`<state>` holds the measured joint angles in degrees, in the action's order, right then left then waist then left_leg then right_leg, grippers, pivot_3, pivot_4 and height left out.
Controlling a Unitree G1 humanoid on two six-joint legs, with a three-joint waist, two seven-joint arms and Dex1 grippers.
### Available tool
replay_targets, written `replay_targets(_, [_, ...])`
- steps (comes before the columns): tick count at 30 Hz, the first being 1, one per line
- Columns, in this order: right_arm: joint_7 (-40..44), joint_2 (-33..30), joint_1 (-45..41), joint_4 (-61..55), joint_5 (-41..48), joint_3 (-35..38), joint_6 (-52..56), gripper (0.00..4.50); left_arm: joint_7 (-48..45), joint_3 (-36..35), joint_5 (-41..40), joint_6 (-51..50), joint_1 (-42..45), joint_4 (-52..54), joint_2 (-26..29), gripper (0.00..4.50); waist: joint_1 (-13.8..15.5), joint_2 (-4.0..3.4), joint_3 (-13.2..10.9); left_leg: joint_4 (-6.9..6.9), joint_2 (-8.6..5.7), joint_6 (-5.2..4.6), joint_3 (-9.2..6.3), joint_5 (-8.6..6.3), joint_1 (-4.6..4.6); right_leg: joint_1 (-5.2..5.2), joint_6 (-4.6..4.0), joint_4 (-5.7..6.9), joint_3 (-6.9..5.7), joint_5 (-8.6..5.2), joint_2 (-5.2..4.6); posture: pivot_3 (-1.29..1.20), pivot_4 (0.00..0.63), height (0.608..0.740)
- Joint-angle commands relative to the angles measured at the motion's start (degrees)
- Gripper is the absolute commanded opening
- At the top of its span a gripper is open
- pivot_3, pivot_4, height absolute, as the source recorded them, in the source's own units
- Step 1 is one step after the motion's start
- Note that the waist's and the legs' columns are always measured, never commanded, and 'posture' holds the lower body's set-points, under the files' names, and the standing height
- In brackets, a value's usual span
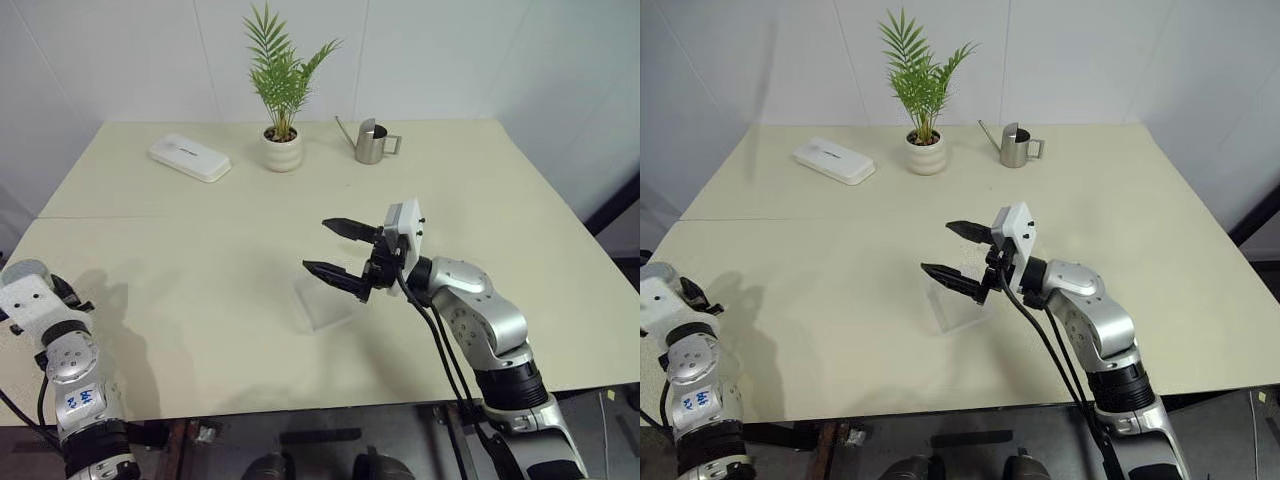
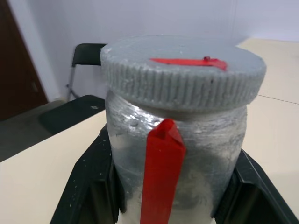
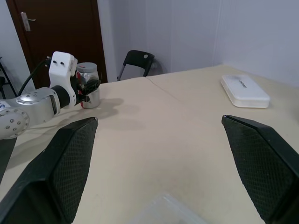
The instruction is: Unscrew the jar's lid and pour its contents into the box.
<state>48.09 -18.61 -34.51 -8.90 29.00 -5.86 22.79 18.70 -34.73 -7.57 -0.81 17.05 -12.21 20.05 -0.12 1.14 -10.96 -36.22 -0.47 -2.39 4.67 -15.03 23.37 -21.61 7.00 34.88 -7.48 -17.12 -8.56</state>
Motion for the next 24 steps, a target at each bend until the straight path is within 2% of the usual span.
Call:
replay_targets(1, [-0.92,-0.03,-1.07,-2.56,1.68,1.97,1.01,4.50,-9.25,4.37,-2.25,-0.93,-0.99,7.28,2.64,1.93,0.06,0.01,0.00,0.00,0.00,0.00,0.00,0.00,0.00,0.00,0.00,0.00,-0.01,0.00,0.00,0.00,0.150,0.740])
replay_targets(4, [-1.81,-0.84,-4.20,-2.75,1.28,1.42,3.55,4.50,-29.14,12.01,-11.47,-6.01,-0.47,13.94,6.56,1.93,0.05,0.01,0.00,-0.04,0.00,0.20,0.00,-0.11,0.03,-0.01,-0.04,0.00,0.00,0.02,-0.02,0.00,0.150,0.740])
replay_targets(11, [-1.84,0.01,-12.95,-3.33,0.94,-2.67,10.19,4.50,-60.12,25.18,-22.99,-16.67,3.46,19.77,15.81,1.93,-0.76,-0.08,-0.05,-0.02,0.14,0.21,0.11,-0.06,-0.05,0.00,-0.18,-0.07,0.08,0.03,0.05,0.00,0.150,0.740])
replay_targets(15, [-2.30,2.09,-16.05,-2.29,0.69,-3.99,11.77,4.50,-66.76,29.07,-23.42,-18.52,7.31,18.40,16.37,1.93,-1.54,-0.10,-0.07,0.09,0.18,0.12,0.13,0.05,-0.06,-0.06,-0.31,-0.01,0.03,-0.05,0.28,0.00,0.150,0.740])
replay_targets(24, [-4.67,5.33,-18.20,-0.59,0.76,-5.21,17.65,4.50,-68.80,30.31,-22.11,-18.78,10.00,18.20,14.23,1.93,-1.46,-0.10,-0.07,0.02,0.20,0.05,0.29,0.08,-0.05,-0.07,-0.30,-0.01,0.04,-0.05,0.31,0.00,0.150,0.740])
